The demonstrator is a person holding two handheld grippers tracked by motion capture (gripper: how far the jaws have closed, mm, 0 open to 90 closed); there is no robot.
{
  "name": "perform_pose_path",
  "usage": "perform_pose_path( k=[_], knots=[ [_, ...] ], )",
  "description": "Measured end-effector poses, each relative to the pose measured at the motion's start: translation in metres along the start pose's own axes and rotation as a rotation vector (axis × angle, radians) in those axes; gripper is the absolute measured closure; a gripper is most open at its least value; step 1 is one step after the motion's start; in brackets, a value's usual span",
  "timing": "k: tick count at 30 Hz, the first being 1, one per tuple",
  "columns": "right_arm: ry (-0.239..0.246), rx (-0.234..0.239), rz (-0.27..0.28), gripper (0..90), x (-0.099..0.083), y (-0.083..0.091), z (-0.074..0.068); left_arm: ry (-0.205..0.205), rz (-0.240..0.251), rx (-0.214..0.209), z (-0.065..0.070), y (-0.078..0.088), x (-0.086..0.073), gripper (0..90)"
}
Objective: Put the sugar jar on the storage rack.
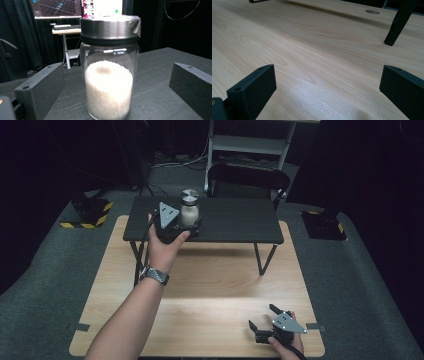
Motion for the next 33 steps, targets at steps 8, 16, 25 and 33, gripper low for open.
perform_pose_path(
  k=[8,16,25,33],
  knots=[
    [0.0,-0.003,-0.001,0.6,0.0,0.0,0.0,0.004,0.032,-0.028,-0.007,0.029,-0.019,0.5],
    [-0.001,-0.003,-0.003,0.6,0.0,0.0,0.0,-0.02,0.054,-0.055,-0.016,0.061,-0.041,0.5],
    [0.0,-0.006,-0.003,0.6,0.0,0.0,-0.001,-0.01,0.068,-0.109,-0.022,0.095,-0.066,0.5],
    [0.0,-0.005,0.0,0.6,0.0,0.0,0.0,-0.015,0.056,-0.129,-0.031,0.119,-0.092,0.5]
  ],
)
Point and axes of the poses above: each handheld gripper's, and its own axes: y roughly backward along the jaws, x roughly out of its top, z roughly to its right, the point moved 7 cm from there along -y, roughly forward along the jaws, and after that the axes turned 10 degrees about y, right-handed, at the moved point
